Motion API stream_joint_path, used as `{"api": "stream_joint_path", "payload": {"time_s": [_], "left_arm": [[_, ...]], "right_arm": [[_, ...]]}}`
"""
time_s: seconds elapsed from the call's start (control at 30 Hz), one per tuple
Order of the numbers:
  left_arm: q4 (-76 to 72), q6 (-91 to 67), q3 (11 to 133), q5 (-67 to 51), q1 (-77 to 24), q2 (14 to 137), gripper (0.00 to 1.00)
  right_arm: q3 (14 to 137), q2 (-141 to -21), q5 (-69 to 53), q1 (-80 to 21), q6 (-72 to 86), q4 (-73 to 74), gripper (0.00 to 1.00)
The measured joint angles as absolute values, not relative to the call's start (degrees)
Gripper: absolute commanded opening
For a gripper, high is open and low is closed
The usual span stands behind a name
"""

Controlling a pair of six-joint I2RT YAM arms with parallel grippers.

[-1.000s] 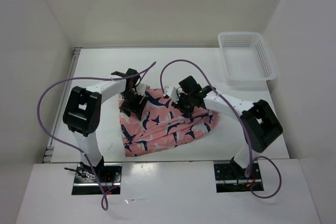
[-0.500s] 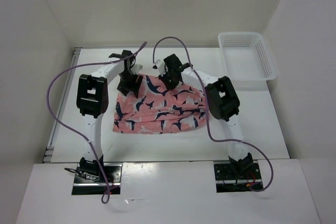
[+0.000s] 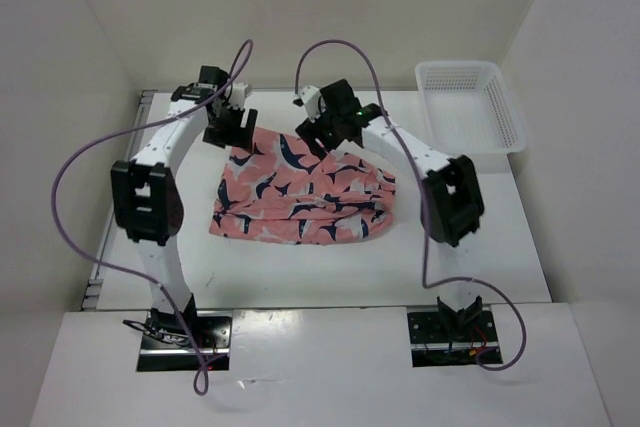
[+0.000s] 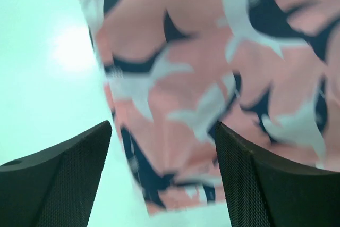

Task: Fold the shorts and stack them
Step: Fold the shorts

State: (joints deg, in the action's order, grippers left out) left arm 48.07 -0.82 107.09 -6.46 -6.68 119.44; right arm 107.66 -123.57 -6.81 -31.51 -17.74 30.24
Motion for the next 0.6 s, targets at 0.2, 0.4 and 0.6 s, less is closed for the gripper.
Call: {"api": "stream_joint_path", "payload": {"time_s": [0.2,0.4,0.6], "left_arm": [[50.2,-0.2,89.6,-9.1,-4.9,101.4,0.61],[50.0,-0.3,77.5,-12.2,2.5,101.6,0.49],[46.8,-0.3,74.4,-13.8,2.8,101.8,0.62]], "right_arm": [[86.8,-97.5,-8.2,-32.4,-24.6,31.9,0.73],[72.6,-88.0,-8.8,-32.4,-29.8,33.0,0.56],[65.1,-88.9,-8.1,-32.4,-33.6,35.3,0.71]]}}
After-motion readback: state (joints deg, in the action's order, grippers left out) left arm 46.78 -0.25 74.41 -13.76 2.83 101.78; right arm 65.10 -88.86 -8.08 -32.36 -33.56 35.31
